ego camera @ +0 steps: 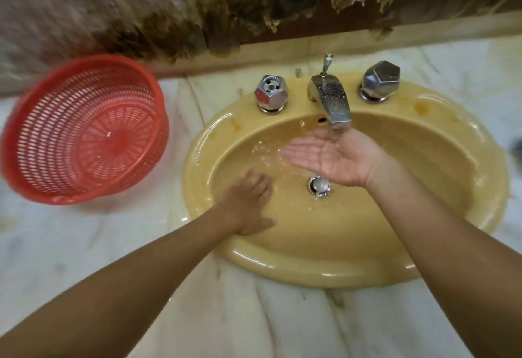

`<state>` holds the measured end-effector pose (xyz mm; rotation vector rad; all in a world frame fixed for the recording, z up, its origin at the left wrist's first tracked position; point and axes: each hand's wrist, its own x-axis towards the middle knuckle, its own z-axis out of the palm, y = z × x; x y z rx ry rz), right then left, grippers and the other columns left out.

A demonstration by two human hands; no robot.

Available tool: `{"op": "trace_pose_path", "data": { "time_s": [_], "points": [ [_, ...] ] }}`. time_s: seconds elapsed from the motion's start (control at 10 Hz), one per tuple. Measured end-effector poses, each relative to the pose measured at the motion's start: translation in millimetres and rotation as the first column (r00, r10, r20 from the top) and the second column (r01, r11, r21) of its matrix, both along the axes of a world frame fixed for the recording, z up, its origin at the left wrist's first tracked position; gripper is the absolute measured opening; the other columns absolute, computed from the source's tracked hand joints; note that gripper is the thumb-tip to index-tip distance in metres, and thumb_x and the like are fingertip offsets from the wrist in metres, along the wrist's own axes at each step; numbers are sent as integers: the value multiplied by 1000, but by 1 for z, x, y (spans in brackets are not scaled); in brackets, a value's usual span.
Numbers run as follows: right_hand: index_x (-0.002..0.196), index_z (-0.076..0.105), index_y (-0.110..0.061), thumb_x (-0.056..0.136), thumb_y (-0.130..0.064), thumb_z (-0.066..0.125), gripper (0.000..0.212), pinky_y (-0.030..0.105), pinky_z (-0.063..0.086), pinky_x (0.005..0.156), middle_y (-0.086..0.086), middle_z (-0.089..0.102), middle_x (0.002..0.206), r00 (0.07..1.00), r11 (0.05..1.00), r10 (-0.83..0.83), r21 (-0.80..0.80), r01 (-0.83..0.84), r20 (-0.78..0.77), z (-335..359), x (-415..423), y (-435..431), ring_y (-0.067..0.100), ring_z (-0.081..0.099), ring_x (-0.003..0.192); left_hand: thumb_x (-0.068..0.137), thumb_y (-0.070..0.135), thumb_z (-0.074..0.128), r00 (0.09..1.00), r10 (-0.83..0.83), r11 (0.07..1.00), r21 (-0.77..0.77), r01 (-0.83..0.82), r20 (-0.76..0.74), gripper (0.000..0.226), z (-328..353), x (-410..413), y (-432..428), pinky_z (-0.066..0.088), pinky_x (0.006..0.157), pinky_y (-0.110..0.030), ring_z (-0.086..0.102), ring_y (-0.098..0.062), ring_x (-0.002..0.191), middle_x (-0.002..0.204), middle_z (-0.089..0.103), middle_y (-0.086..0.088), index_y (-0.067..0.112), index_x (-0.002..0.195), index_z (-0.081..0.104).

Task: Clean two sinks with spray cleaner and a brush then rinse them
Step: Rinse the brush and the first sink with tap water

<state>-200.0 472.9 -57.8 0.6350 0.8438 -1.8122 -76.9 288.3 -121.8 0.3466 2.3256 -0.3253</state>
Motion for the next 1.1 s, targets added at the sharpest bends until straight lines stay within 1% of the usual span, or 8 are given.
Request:
{"op": "trace_pose_path", "data": {
  "time_s": [0.1, 0.3, 0.5, 0.6, 0.8, 0.9, 1.0, 1.1],
  "points": [
    [133, 48, 15, 110, -25, 23, 52, 49, 56, 84, 34, 57, 131, 957, 960, -280, 20, 280, 76, -11, 1, 3, 46, 63, 104, 91, 83, 19, 892, 243, 937, 145, -317, 380, 96, -1, 15, 34, -14, 123, -45, -22, -19, 153, 168, -18, -4, 21, 163, 1],
    [116, 56, 9, 111, -23, 23, 46, 42, 53, 84, 23, 65, 123, 914, 938, -346, 63, 341, 211, -25, 14, -6, 36, 64, 111, 92, 78, 32, 912, 392, 908, 110, -405, 122, 99, -11, 20, 36, -12, 124, -44, -22, -21, 153, 168, -19, -6, 14, 162, 2],
    [141, 44, 5, 110, -27, 20, 50, 51, 53, 87, 25, 58, 133, 689, 686, -674, -119, 718, 266, -18, 2, 23, 36, 51, 132, 94, 70, 34, 912, 401, 916, 24, -400, -86, 96, -16, 20, 38, -14, 123, -48, -26, -25, 152, 166, -23, -8, 12, 161, -3],
    [137, 45, 11, 110, -20, 23, 47, 46, 45, 106, 28, 59, 132, 849, 879, -450, -30, 476, 278, -20, 21, 15, 40, 53, 130, 96, 63, 37, 904, 386, 921, 17, -390, -182, 92, -17, 17, 41, -12, 123, -51, -26, -27, 152, 166, -24, -10, 10, 161, -2],
    [105, 59, 7, 108, -23, 31, 42, 28, 54, 71, 23, 69, 83, 899, 925, -377, 36, 379, 222, 4, 2, 12, 26, 67, 77, 97, 55, 41, 870, 468, 883, 127, -453, -156, 83, -24, 7, 46, -12, 124, -48, -22, -28, 153, 168, -17, -11, 8, 160, 14],
    [112, 58, 5, 107, -15, 39, 29, 32, 58, 68, 21, 69, 95, 943, 941, -328, 103, 322, 46, 9, -9, 29, 29, 71, 72, 102, 45, 46, 610, 793, 546, 457, -702, -11, 52, -11, -12, 70, 15, 123, -42, 19, -30, 153, 163, 29, -14, 11, 140, 55],
    [93, 67, -1, 103, -15, 45, 28, 38, 58, 75, 13, 71, 87, 582, 700, 324, 603, 382, -746, -15, -31, 80, 32, 72, 78, 102, 39, 53, -80, 724, -543, 494, -679, 685, 33, 12, -45, 106, 44, 103, -38, 62, -23, 113, 127, 68, -9, 12, 107, 71],
    [95, 70, -3, 97, -12, 43, 28, 41, 53, 79, 15, 71, 95, -326, 407, 909, 726, 555, -260, -47, -45, 141, 38, 66, 89, 108, 37, 44, -154, 50, -956, 3, -293, 987, 38, 25, -75, 129, 52, 99, -38, 66, -28, 114, 111, 71, -15, 6, 108, 66]
  ]
}}
